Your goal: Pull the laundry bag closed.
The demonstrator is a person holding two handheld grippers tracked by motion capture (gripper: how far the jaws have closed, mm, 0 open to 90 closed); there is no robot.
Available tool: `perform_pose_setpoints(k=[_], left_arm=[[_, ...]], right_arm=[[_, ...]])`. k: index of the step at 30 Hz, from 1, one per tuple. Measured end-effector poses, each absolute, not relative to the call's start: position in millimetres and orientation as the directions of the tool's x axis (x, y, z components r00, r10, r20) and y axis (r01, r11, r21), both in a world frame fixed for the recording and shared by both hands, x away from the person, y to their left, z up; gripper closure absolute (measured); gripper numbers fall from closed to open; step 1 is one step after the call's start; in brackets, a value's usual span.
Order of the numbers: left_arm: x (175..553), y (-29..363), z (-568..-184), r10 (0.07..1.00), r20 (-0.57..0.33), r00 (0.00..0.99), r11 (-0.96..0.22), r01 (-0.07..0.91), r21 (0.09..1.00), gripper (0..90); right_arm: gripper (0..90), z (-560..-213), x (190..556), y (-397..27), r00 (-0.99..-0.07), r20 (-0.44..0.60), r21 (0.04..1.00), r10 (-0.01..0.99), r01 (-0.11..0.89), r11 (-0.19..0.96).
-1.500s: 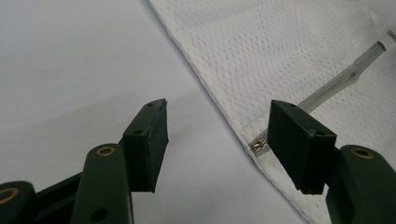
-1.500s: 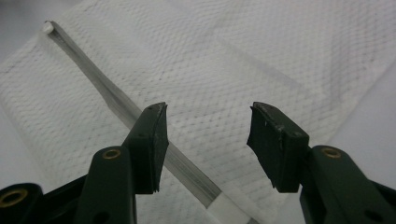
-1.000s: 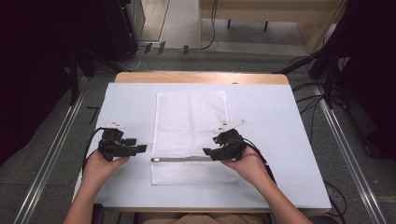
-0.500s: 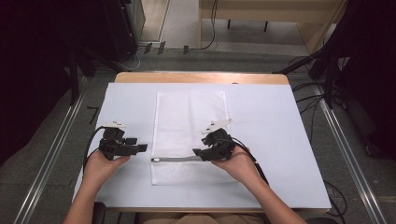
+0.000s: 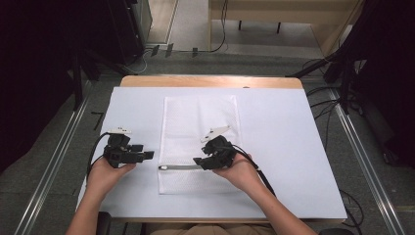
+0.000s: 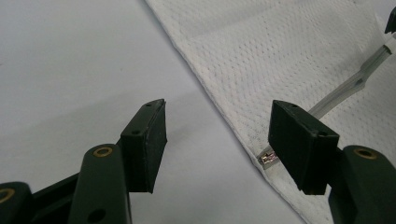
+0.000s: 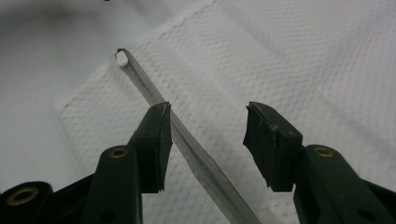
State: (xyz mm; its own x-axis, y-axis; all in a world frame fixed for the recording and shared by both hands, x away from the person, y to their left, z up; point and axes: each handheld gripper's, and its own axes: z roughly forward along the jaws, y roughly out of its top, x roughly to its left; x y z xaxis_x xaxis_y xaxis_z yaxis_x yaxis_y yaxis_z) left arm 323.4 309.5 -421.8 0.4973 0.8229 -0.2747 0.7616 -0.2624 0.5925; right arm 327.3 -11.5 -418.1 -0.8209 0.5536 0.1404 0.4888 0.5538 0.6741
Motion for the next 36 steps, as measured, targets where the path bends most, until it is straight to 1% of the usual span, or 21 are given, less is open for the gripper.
perform_pose_setpoints(k=[6, 16, 17, 22, 26, 30, 36], left_arm=[[323, 308, -422, 0.816, -0.275, 0.508, -0.271, 0.757, 0.594, 37.7], [324, 311, -422, 0.820, -0.279, 0.499, -0.259, 0.759, 0.597, 37.7], [324, 311, -422, 0.820, -0.278, 0.500, -0.260, 0.760, 0.596, 37.6], [324, 312, -422, 0.823, -0.280, 0.494, -0.252, 0.760, 0.599, 37.6], [324, 313, -422, 0.823, -0.282, 0.493, -0.252, 0.762, 0.597, 37.7], [324, 313, -422, 0.824, -0.276, 0.494, -0.256, 0.761, 0.596, 37.7], [325, 314, -422, 0.829, -0.273, 0.488, -0.252, 0.762, 0.597, 37.7]], right_arm=[[51.9, -421, 326, 0, -0.829, 0.139, 0.672, 0.541, 0.480, 0.564], [55.5, -425, 322, 17, -0.845, 0.147, 0.670, 0.514, 0.467, 0.577], [57.3, -427, 321, 21, -0.851, 0.146, 0.669, 0.504, 0.460, 0.583], [60.2, -429, 320, 27, -0.857, 0.149, 0.664, 0.493, 0.456, 0.593], [60.9, -433, 319, 32, -0.860, 0.154, 0.662, 0.486, 0.455, 0.596], [65.7, -435, 317, 41, -0.863, 0.183, 0.665, 0.472, 0.462, 0.587], [70.1, -439, 315, 51, -0.870, 0.194, 0.660, 0.454, 0.458, 0.595]])
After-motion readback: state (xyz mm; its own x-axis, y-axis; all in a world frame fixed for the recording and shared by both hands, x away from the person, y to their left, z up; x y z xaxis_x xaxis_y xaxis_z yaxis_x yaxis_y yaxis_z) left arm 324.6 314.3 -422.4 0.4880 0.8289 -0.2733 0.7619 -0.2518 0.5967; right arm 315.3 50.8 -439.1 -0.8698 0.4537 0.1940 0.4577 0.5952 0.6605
